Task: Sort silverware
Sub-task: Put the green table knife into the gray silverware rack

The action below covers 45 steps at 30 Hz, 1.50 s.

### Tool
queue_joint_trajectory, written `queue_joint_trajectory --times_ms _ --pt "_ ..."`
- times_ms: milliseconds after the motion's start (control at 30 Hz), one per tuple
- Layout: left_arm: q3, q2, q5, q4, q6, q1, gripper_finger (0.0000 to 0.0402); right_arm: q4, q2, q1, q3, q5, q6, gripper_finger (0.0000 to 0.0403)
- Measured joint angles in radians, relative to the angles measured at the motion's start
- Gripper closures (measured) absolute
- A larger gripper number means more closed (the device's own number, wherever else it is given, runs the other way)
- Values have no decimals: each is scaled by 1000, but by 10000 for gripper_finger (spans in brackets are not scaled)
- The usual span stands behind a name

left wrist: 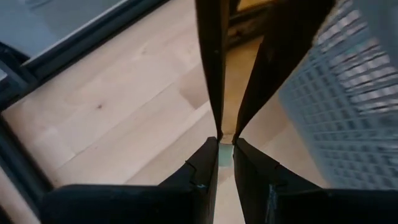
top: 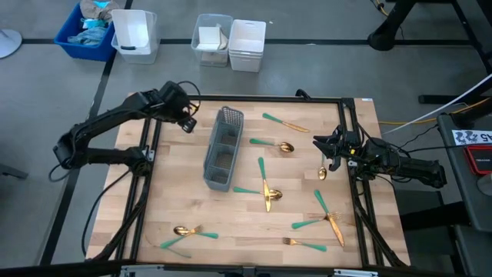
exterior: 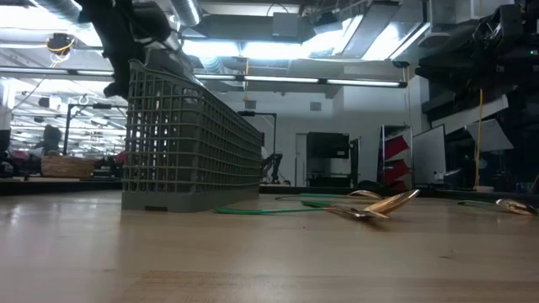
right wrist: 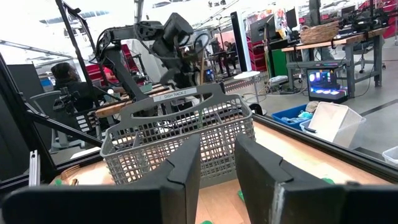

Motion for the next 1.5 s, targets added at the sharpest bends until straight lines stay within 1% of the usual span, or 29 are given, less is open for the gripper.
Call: queue_joint_trajectory --times_ms 167,333,633,967,1200,1500 --pt "6 -54 50 6 -13 0 361 0 0 0 0 0 0 304" --pt "6 -111 65 15 -25 0 361 0 0 0 0 0 0 303" --pt "6 -205 146 113 -29 0 361 0 0 0 0 0 0 303" --pt "6 -267 258 237 -56 -2 361 0 0 0 0 0 0 303" --pt "6 -281 273 334 -74 -58 361 1 0 0 0 0 0 303" --pt "6 -280 273 432 -109 -174 361 1 0 0 0 0 0 304"
